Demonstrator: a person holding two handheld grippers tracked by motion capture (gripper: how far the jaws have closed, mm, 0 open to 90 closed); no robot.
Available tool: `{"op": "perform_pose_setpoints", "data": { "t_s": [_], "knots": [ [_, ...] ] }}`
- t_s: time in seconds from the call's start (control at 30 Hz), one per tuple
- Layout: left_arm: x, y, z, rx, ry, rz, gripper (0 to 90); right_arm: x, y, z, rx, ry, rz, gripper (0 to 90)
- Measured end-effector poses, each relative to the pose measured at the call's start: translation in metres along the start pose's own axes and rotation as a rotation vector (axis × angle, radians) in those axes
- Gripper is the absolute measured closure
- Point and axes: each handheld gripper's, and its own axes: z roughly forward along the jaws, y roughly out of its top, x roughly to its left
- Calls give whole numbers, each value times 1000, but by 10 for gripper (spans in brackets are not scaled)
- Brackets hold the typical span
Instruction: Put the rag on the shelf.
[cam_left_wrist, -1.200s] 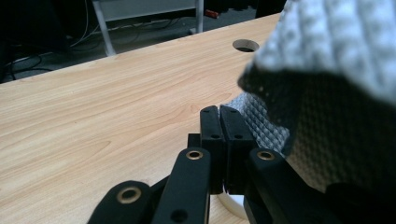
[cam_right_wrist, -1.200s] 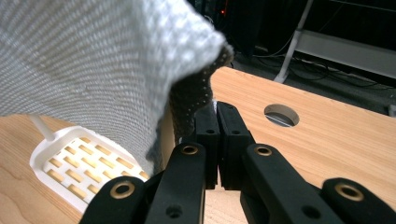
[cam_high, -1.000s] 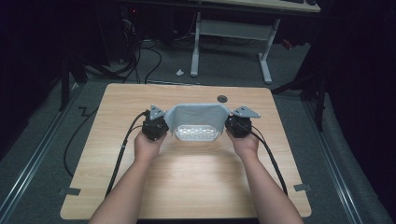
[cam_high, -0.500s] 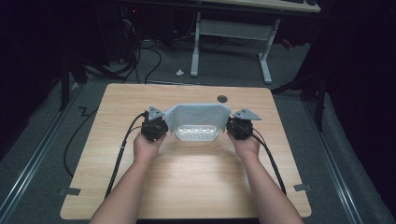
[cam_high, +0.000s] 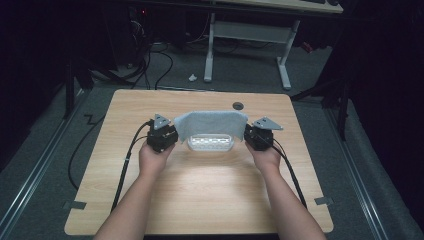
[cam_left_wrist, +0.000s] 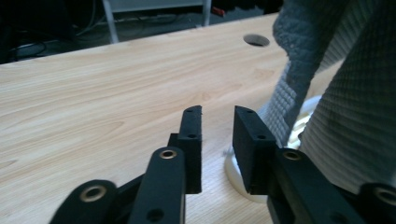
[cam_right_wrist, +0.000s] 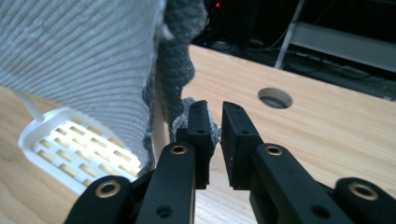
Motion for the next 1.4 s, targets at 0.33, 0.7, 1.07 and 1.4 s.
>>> {"op": "perform_pose_setpoints", "data": {
  "t_s": [0.33,0.7,1.07,1.4],
  "knots": [
    [15,-6,-14,-16,28,-17,659,-13,1,-12,-2,-43,16,758],
    [24,-12,-32,-47,53,-20,607,-16,1,-21,-16,-54,3,736],
    [17,-26,-49,-49,39,-4,544,-10,-11,-47,-34,-43,-13,670],
    [-13,-51,-82,-59,-35,26,516,9,-30,-82,-10,-25,-72,567]
  ]
}}
